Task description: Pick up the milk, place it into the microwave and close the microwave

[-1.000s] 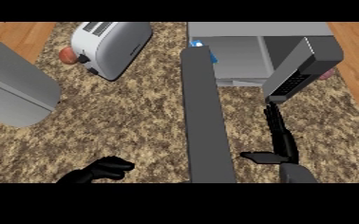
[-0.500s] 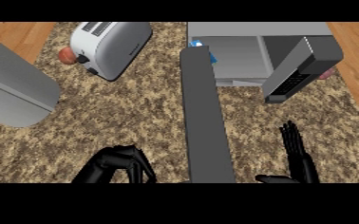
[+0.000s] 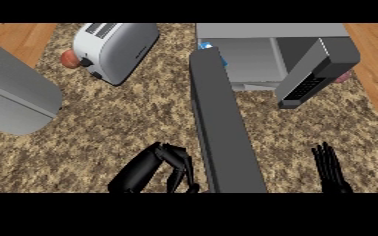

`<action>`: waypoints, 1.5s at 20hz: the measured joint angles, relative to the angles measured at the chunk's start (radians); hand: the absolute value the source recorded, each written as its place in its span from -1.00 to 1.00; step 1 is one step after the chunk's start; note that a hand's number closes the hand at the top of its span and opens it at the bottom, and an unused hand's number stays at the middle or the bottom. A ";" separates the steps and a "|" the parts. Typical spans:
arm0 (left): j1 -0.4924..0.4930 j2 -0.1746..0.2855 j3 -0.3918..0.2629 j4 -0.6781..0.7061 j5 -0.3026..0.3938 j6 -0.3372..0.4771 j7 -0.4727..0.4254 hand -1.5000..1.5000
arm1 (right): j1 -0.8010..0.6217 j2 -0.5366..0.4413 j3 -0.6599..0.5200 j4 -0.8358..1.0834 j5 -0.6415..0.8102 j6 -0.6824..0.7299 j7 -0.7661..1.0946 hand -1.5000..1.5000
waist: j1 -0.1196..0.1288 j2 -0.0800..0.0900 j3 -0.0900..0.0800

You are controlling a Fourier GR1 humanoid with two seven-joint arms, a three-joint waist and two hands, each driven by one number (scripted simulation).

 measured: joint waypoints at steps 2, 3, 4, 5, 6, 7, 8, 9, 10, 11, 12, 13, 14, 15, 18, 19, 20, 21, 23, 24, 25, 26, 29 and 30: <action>-0.029 -0.012 -0.047 0.039 -0.022 0.026 -0.003 1.00 | 0.045 -0.017 0.002 -0.041 -0.020 0.014 0.005 -1.00 | 0.001 0.000 0.000; -0.059 -0.016 -0.070 0.065 -0.030 0.044 -0.009 1.00 | 0.063 -0.020 0.007 -0.061 -0.025 0.018 0.005 -1.00 | 0.000 0.000 0.000; -0.085 -0.020 -0.087 0.095 -0.034 0.060 -0.016 1.00 | 0.085 -0.029 0.009 -0.090 -0.037 0.027 0.011 -1.00 | -0.002 0.000 0.000; -0.106 -0.023 -0.117 0.122 -0.049 0.089 -0.024 1.00 | 0.103 -0.029 0.016 -0.118 -0.041 0.028 0.015 -1.00 | -0.003 0.000 0.000; -0.128 -0.026 -0.149 0.146 -0.056 0.117 -0.027 1.00 | 0.109 -0.031 0.019 -0.133 -0.047 0.029 0.016 -1.00 | -0.003 0.000 0.000; -0.164 -0.028 -0.160 0.186 -0.051 0.139 -0.035 1.00 | 0.125 -0.037 0.024 -0.157 -0.055 0.036 0.018 -1.00 | -0.006 0.000 0.000; -0.192 -0.027 -0.192 0.201 -0.045 0.174 -0.023 1.00 | 0.138 -0.045 0.030 -0.181 -0.064 0.045 0.022 -1.00 | -0.009 0.000 0.000; -0.224 -0.027 -0.220 0.236 -0.034 0.207 -0.024 1.00 | 0.142 -0.051 0.035 -0.192 -0.072 0.052 0.024 -1.00 | -0.013 0.001 0.000; -0.252 -0.027 -0.249 0.266 -0.024 0.241 -0.023 1.00 | 0.149 -0.054 0.042 -0.211 -0.080 0.058 0.027 -1.00 | -0.017 0.001 0.000; -0.281 -0.027 -0.277 0.297 -0.007 0.273 -0.025 1.00 | 0.153 -0.057 0.051 -0.230 -0.086 0.062 0.032 -1.00 | -0.021 0.002 0.000; -0.306 -0.027 -0.303 0.323 0.013 0.303 -0.023 1.00 | 0.154 -0.064 0.056 -0.254 -0.100 0.072 0.044 -1.00 | -0.027 0.003 -0.001; -0.325 -0.027 -0.328 0.356 0.032 0.332 -0.023 1.00 | 0.167 -0.072 0.064 -0.281 -0.111 0.083 0.050 -1.00 | -0.034 0.004 -0.001; -0.343 -0.027 -0.359 0.383 0.055 0.365 -0.021 1.00 | 0.167 -0.078 0.071 -0.300 -0.119 0.089 0.057 -1.00 | -0.039 0.005 -0.001; -0.366 -0.026 -0.385 0.403 0.080 0.394 -0.009 1.00 | 0.168 -0.081 0.081 -0.322 -0.126 0.095 0.064 -1.00 | -0.046 0.006 -0.001; -0.432 -0.025 -0.447 0.473 0.151 0.474 0.004 1.00 | 0.184 -0.092 0.103 -0.390 -0.149 0.105 0.075 -1.00 | -0.066 0.008 -0.001; -0.454 -0.024 -0.458 0.494 0.174 0.496 0.005 1.00 | 0.189 -0.092 0.114 -0.412 -0.157 0.109 0.080 -1.00 | -0.076 0.010 -0.001; -0.473 -0.025 -0.468 0.514 0.198 0.520 0.004 1.00 | 0.189 -0.096 0.121 -0.436 -0.168 0.113 0.094 -1.00 | -0.083 0.011 -0.001; -0.492 -0.025 -0.472 0.531 0.225 0.540 0.000 1.00 | 0.191 -0.100 0.129 -0.460 -0.178 0.116 0.106 -1.00 | -0.092 0.013 -0.002; -0.527 -0.025 -0.476 0.563 0.270 0.583 -0.015 1.00 | 0.199 -0.110 0.140 -0.500 -0.197 0.125 0.121 -1.00 | -0.110 0.017 -0.002; -0.543 -0.024 -0.475 0.576 0.294 0.601 -0.025 -1.00 | 0.202 -0.116 0.145 -0.522 -0.204 0.127 0.129 -1.00 | -0.119 0.018 -0.003; -0.556 -0.022 -0.472 0.582 0.319 0.622 -0.037 -1.00 | 0.204 -0.119 0.153 -0.540 -0.209 0.128 0.136 -1.00 | -0.130 0.020 -0.003; -0.568 -0.023 -0.469 0.588 0.340 0.644 -0.053 -1.00 | 0.204 -0.126 0.157 -0.557 -0.215 0.131 0.144 -1.00 | -0.138 0.022 -0.004; -0.611 -0.021 -0.447 0.615 0.402 0.691 -0.098 -1.00 | 0.202 -0.146 0.166 -0.607 -0.234 0.135 0.167 -1.00 | -0.165 0.030 -0.005; -0.627 -0.020 -0.439 0.627 0.419 0.708 -0.112 1.00 | 0.203 -0.150 0.170 -0.619 -0.242 0.138 0.176 -1.00 | -0.171 0.032 -0.005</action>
